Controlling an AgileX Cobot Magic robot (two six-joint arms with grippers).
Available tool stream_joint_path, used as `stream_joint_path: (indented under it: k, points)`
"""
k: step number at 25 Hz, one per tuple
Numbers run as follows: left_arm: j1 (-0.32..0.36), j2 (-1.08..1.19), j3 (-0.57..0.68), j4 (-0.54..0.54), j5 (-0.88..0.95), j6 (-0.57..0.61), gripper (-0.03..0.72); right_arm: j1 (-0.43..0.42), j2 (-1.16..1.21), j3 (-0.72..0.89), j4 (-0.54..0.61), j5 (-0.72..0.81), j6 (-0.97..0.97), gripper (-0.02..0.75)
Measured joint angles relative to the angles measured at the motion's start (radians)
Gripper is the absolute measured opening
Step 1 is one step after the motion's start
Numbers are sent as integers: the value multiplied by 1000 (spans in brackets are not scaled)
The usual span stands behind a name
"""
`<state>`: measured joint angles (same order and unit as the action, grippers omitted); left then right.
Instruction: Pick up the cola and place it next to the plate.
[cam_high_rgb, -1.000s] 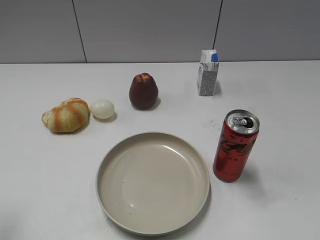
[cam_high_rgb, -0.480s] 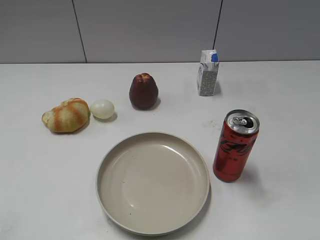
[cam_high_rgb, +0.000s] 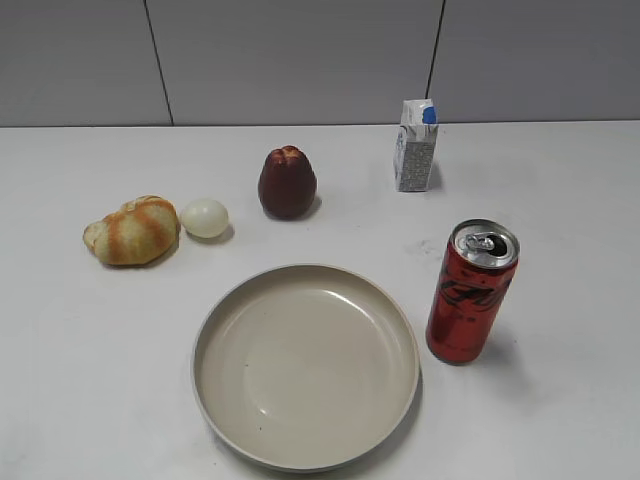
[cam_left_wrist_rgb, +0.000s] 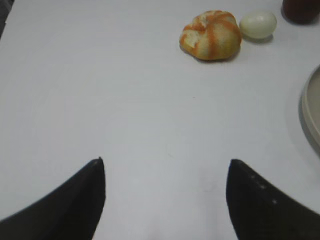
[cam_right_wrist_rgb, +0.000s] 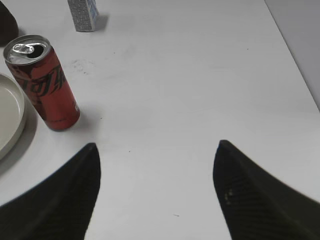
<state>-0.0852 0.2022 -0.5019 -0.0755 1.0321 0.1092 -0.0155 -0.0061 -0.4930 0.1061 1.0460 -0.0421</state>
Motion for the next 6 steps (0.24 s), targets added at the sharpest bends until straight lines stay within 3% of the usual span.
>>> stream_joint_path:
  k: [6]
  points:
    - [66,-177,0,0,0,0,545,0,0,0,0,0,0,533]
